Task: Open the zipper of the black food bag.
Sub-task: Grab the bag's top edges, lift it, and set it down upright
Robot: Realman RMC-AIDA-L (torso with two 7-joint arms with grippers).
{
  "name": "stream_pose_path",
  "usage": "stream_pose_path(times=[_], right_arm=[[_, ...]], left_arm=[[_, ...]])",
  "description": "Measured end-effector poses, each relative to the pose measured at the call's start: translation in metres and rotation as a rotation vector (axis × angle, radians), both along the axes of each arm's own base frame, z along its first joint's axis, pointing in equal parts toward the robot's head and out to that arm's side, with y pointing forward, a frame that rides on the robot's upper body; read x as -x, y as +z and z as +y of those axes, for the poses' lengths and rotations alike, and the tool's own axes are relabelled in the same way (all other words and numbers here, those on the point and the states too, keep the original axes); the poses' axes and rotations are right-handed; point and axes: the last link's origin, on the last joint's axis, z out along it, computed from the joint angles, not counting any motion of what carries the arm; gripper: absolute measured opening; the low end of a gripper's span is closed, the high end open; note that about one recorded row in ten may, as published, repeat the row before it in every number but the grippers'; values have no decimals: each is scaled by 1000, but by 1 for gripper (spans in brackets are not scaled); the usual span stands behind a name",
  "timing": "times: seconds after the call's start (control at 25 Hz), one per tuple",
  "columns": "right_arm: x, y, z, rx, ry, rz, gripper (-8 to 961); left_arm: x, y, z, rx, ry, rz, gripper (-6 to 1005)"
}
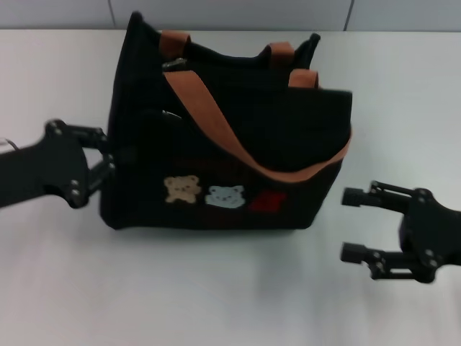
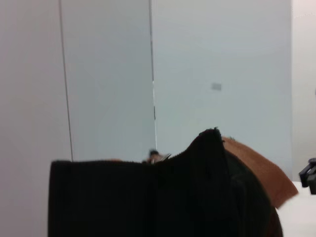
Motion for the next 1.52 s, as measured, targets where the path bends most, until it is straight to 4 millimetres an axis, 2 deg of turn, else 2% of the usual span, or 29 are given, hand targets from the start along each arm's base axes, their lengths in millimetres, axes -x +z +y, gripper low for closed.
stream_pose_path(times=[0.2,0.36,0.48,0.64,0.72,0.8,0.92,1.04,1.16,1.28,1.4,1.52], right_arm=[[18,-27,18,44,-28,-20,820],[33,-38,18,121,23,-19,821],[37,-25,9,161,55,61,821],[28,14,6,29,-11,238,821],[23,23,11,-62,-65,282,822],[20,23,17,-130,-121,301,822],[21,6,27,-176,-191,285,822],[22,-23,39,-188,-267,232,821],[27,-52,48,-149,-307,152,821],[40,-76,48,-84,-273,92,820],[55,-90,47,-38,-222,79,819],[60,-93,47,-29,-201,77,819]], left_arm=[[-21,24,10,-45,-147,65,93],[-41,39,20,-73,-243,123,90],[-49,47,23,-96,-283,162,89],[-60,55,27,-122,-338,192,90],[-64,56,29,-129,-353,195,90],[-66,55,30,-134,-365,196,89],[-70,54,31,-137,-383,195,89],[-73,52,31,-139,-406,192,89],[-75,49,30,-142,-417,184,89],[-79,46,29,-152,-443,166,89],[-83,46,25,-164,-477,137,89],[-84,46,23,-170,-492,114,90]])
